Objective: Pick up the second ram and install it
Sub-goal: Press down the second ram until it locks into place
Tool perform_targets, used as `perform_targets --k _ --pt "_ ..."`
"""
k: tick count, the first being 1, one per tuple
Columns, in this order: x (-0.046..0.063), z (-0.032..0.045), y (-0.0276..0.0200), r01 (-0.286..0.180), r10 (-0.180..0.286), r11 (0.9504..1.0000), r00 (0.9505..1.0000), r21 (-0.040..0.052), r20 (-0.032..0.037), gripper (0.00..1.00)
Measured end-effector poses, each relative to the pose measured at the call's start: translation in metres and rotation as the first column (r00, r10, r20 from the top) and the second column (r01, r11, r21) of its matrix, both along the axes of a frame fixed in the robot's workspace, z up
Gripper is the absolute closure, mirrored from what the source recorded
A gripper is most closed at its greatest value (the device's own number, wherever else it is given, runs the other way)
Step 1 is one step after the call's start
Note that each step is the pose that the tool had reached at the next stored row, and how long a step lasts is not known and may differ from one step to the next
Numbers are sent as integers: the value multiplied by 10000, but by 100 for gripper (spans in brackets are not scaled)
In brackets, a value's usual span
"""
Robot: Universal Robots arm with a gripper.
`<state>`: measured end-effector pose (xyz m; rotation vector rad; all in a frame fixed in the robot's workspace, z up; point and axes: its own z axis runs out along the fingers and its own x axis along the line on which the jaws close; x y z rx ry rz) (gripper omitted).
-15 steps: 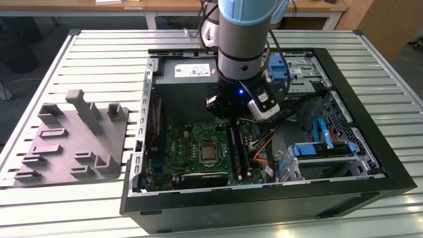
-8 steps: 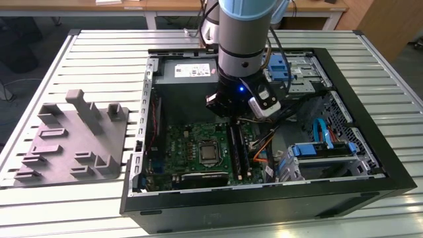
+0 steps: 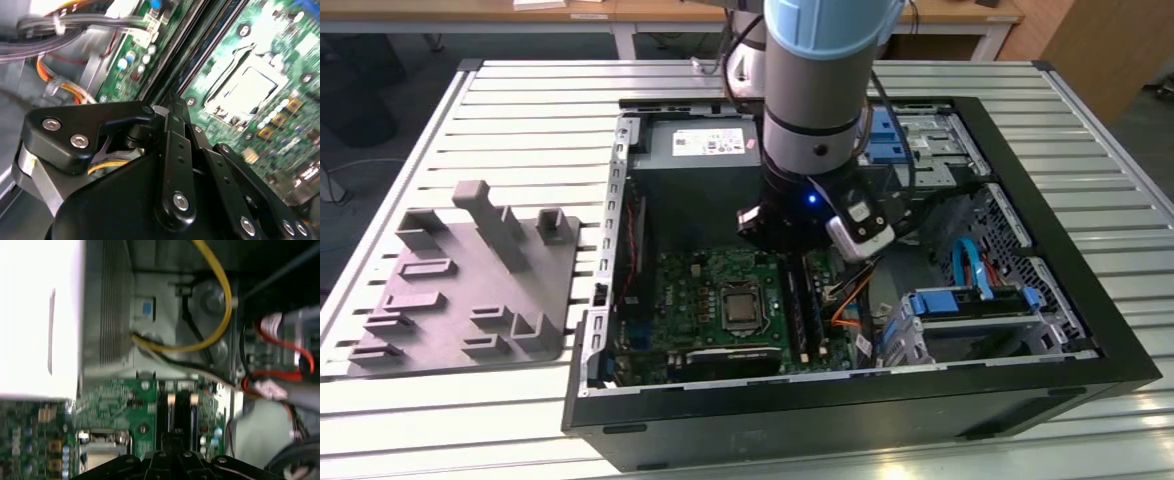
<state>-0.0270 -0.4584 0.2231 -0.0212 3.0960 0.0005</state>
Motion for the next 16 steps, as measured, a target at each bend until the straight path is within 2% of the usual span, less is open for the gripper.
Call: perform_targets --k 10,13,16 --pt "0 -13 -393 0 0 9999 10000 -112 -1 90" --pt "0 -15 -459 -2 2 9998 10000 -212 -10 90" --pt "0 -19 -489 -12 11 9993 10000 -380 -27 90"
